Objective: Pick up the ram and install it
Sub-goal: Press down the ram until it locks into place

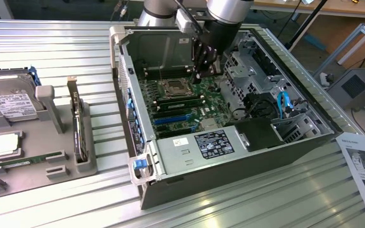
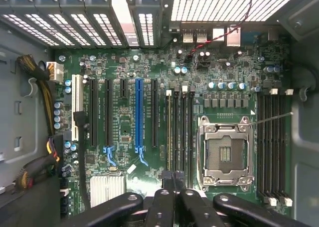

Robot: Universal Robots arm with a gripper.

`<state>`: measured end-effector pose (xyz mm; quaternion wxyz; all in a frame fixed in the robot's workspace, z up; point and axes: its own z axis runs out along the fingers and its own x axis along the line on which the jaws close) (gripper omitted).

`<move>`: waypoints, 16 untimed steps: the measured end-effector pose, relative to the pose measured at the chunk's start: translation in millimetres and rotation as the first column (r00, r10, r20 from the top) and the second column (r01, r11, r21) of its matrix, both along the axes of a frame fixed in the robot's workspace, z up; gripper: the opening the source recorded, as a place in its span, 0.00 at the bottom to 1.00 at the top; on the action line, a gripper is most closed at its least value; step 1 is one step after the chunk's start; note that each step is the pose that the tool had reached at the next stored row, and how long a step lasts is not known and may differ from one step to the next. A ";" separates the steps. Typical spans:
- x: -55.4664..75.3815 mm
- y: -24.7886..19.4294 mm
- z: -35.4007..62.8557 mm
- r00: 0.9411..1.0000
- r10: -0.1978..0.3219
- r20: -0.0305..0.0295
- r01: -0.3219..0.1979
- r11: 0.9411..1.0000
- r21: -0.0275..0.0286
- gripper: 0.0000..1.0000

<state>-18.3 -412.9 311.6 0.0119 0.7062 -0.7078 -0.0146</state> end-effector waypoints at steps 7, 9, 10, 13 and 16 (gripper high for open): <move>0.0 0.0 15.1 1.000 0.000 0.000 0.000 1.000 0.000 0.11; 0.0 0.0 19.1 1.000 0.000 0.000 0.000 1.000 0.000 0.11; 0.0 0.0 21.5 1.000 0.000 0.000 0.000 1.000 0.000 0.11; 0.0 0.0 25.9 1.000 0.000 0.000 0.000 1.000 0.000 0.11; 0.0 0.0 26.5 1.000 0.000 0.000 0.000 1.000 0.000 0.11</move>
